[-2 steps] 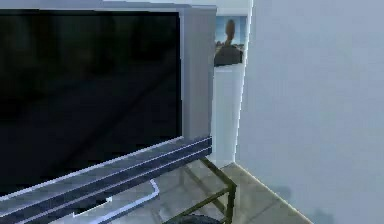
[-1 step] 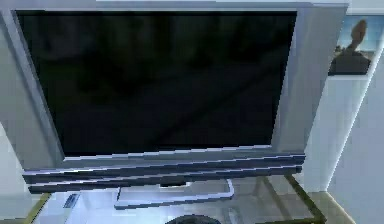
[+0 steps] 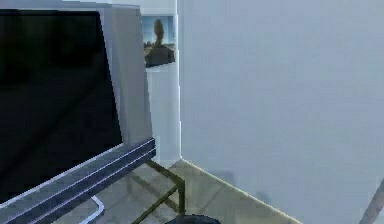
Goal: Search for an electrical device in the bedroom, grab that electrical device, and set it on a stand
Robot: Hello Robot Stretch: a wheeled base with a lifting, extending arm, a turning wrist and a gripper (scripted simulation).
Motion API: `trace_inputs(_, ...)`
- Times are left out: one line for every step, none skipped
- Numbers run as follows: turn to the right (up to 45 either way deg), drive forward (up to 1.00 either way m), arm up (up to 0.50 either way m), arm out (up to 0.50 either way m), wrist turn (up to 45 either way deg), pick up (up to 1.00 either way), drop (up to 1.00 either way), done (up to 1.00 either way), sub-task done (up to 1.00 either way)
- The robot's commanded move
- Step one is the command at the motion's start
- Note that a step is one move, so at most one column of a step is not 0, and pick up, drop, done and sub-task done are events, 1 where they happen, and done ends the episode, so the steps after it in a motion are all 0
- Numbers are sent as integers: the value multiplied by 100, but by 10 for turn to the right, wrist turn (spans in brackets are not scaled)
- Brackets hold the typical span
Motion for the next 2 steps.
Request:
trace_inputs(450, 0, 0, 0, 0, 0, 0, 0, 0)
trace_inputs(450, 0, 0, 0, 0, 0, 0, 0, 0)
